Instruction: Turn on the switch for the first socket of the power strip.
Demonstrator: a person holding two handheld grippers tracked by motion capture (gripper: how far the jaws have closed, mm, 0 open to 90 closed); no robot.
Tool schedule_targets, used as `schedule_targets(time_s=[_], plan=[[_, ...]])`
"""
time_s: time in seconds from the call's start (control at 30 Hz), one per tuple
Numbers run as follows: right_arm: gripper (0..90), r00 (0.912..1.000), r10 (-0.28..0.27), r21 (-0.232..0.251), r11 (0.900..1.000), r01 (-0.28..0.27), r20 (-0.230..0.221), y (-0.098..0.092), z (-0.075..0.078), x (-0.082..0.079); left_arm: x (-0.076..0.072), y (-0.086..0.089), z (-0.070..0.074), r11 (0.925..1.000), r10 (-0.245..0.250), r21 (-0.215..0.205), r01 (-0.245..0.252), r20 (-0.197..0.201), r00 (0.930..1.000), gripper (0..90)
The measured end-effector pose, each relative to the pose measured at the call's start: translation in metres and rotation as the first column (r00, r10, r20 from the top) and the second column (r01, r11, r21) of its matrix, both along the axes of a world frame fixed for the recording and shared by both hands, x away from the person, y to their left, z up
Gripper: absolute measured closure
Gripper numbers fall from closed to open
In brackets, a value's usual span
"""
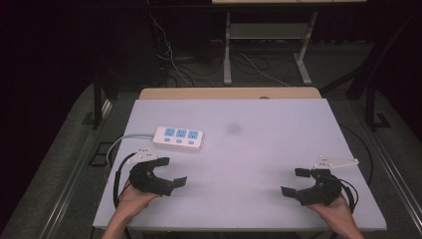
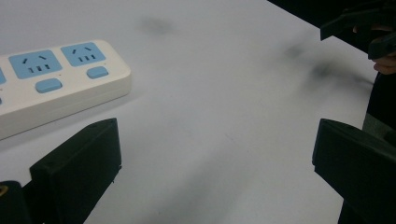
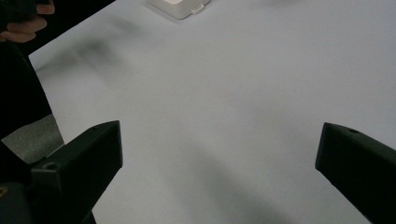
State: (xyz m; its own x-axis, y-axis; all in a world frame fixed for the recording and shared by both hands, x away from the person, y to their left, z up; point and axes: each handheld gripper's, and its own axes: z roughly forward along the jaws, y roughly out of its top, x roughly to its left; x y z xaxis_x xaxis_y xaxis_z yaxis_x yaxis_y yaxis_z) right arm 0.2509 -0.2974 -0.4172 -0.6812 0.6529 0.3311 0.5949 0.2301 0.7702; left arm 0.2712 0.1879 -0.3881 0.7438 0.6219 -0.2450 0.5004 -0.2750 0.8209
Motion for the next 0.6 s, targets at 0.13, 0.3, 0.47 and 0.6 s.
schedule_targets(time_s=[0.13, 0.3, 0.47, 0.6], plan=[[0.3, 1.0, 0.0, 0.0, 1.0, 0.0, -0.003, 0.0, 0.0, 0.0, 0.004, 0.004, 0.004, 1.0, 0.008, 0.004, -0.008, 0.001, 1.0, 0.0], [0.3, 1.0, 0.001, -0.001, 1.0, -0.001, -0.002, 0.0, 0.0, 0.0, 0.008, 0.008, 0.009, 0.9999, 0.012, 0.008, -0.012, 0.001, 0.9999, 0.2], [0.3, 1.0, 0.0, -0.002, 1.0, 0.0, -0.004, 0.0, 0.0, 0.0, 0.012, 0.012, 0.013, 0.9997, 0.014, 0.022, -0.014, -0.005, 0.9999, 0.3], [0.3, 1.0, 0.003, -0.003, 1.0, -0.003, -0.004, 0.0, -0.001, 0.0, 0.016, 0.015, 0.019, 0.9995, 0.012, 0.028, -0.012, -0.004, 0.9999, 0.5]])
